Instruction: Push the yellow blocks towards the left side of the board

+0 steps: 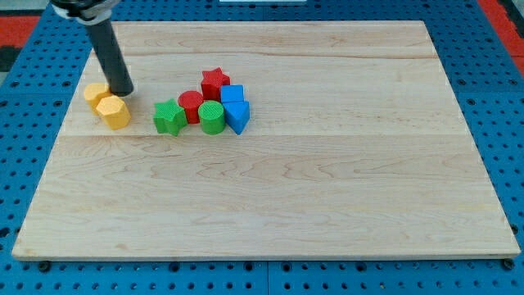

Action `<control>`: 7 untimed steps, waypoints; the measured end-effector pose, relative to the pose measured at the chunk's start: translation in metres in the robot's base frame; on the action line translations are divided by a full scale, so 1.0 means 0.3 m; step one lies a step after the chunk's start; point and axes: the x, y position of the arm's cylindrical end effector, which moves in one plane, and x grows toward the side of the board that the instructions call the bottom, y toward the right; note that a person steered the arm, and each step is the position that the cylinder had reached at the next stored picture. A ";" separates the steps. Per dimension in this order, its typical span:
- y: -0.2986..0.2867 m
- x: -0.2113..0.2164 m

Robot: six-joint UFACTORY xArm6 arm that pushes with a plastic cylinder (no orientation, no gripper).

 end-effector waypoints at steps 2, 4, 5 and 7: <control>0.292 0.126; 0.173 0.166; 0.100 0.166; 0.104 0.247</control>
